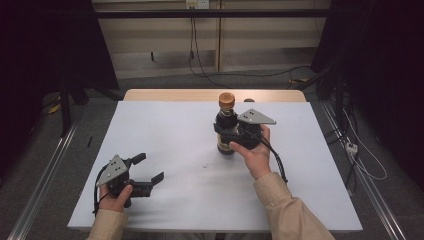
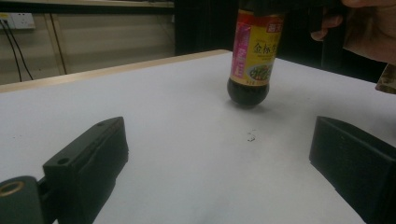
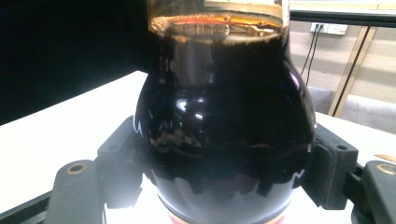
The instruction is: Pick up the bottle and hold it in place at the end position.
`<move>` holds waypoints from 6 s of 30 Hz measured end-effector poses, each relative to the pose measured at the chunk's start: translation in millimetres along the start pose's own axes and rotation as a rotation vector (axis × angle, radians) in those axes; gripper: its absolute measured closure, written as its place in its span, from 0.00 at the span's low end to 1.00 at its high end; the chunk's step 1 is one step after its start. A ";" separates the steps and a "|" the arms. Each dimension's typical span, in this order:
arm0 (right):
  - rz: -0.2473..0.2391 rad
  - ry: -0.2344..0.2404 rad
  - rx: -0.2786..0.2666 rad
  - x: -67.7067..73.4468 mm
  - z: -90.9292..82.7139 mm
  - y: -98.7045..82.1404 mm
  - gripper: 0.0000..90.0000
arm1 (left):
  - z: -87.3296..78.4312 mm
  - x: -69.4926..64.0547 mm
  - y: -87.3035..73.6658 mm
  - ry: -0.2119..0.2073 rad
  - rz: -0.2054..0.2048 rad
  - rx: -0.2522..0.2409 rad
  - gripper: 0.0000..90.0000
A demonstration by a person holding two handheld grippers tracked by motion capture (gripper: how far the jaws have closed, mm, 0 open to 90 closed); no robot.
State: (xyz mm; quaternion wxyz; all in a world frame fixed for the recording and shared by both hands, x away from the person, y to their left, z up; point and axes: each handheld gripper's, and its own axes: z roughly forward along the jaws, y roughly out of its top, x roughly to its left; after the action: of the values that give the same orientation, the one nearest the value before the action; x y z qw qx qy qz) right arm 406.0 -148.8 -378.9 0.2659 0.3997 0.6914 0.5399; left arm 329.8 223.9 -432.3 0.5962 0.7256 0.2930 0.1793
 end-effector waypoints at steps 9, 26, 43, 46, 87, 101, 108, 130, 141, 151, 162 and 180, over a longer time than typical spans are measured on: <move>-0.001 0.004 -0.002 3.3 14.5 3.4 0.29 | 0.0 0.7 0.0 -0.005 0.003 0.001 0.05; -0.013 0.018 0.011 11.2 33.7 -0.2 0.29 | -0.3 2.0 -0.2 -0.003 -0.002 -0.005 0.05; -0.008 0.031 0.009 9.5 36.1 -2.6 0.28 | 1.2 1.1 -0.5 -0.015 -0.009 -0.003 0.05; -0.017 0.030 0.020 8.1 35.3 -2.6 0.28 | 1.2 0.6 -0.6 -0.014 -0.013 -0.005 0.05; -0.073 0.128 0.097 -3.3 31.4 -4.7 0.33 | 6.7 -1.9 -1.2 -0.015 -0.005 0.020 0.05; 0.030 0.107 0.063 -1.5 34.0 -7.6 0.28 | 7.2 -3.1 -0.2 -0.011 0.013 0.029 0.05; 0.033 0.073 0.047 2.8 36.0 -6.1 0.29 | 10.2 -5.4 1.7 -0.011 -0.003 0.023 0.05; -0.028 0.078 0.043 2.3 34.8 -11.0 0.33 | 42.5 0.6 43.5 -0.001 -0.063 0.052 0.06; -0.027 0.078 0.051 1.9 34.4 -10.7 0.32 | 64.5 -1.5 75.4 -0.063 -0.022 0.075 0.17; -0.028 0.083 0.054 1.1 34.3 -10.6 0.32 | 79.8 0.8 93.1 -0.045 0.021 0.092 0.35; -0.028 0.082 0.057 1.2 34.1 -10.5 0.33 | 97.4 -2.6 113.6 -0.063 0.044 0.089 0.44; -0.027 0.079 0.061 1.7 33.8 -10.4 0.33 | 117.3 2.0 147.5 -0.143 0.043 0.120 0.65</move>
State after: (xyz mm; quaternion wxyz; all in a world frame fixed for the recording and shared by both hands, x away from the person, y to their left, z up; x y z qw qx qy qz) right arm 429.4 -130.4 -398.1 0.2335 0.3766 0.7228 0.5303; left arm 434.0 118.7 -315.7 0.5671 0.7771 0.2442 0.1220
